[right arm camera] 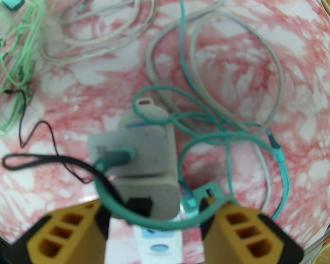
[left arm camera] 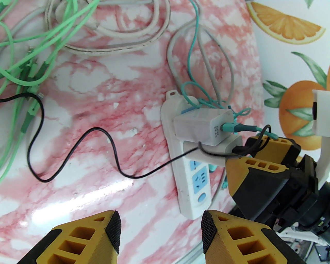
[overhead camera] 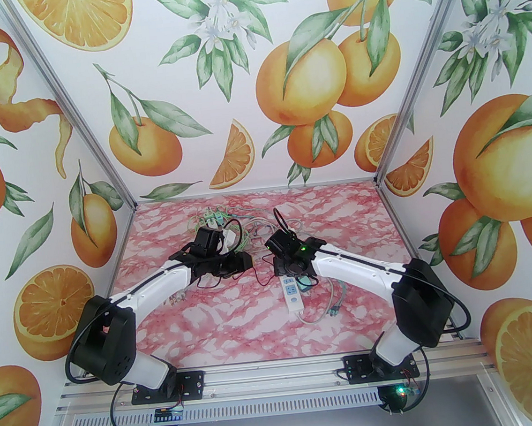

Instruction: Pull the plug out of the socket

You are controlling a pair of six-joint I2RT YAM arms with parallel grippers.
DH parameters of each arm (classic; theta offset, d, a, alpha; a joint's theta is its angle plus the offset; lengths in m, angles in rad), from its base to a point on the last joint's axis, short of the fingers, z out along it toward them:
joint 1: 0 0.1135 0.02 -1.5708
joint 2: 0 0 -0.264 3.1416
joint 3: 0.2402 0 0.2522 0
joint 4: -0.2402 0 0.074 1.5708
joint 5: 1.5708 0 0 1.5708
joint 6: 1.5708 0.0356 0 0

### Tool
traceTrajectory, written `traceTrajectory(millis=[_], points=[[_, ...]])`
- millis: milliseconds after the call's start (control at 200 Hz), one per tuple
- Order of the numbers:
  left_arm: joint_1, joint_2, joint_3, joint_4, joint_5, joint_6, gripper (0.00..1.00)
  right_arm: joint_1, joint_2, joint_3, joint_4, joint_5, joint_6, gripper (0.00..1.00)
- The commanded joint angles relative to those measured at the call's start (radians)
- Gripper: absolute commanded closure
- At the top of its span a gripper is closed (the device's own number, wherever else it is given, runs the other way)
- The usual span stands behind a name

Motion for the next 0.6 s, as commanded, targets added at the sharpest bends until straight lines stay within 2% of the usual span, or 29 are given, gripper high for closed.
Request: traceTrajectory(millis=[0,195,435,595], points=[[-0.025,0.007,0.003,0.045,0.017,-0.022,0.43,-0.01,0.052,0.019,0.041,-0.018,-0.039,0.38],[-0.063,0.004,-0.029,0.071,0.011,-0.057,0.44,-0.017,0.097,0.038,0.042,-0.04,-0.05,0.36],[-0.066,-0.031,-0.056,0.061,-0.014,-0.064,0.44,-0.015,0.059,0.021,0.07,-0.082,-0.044,0.37],[-0.06,-0.044,-0.053,0.05,-0.024,-0.06,0.44,-0.006,0.038,0.036,0.047,-0.065,-0.039,0.36]])
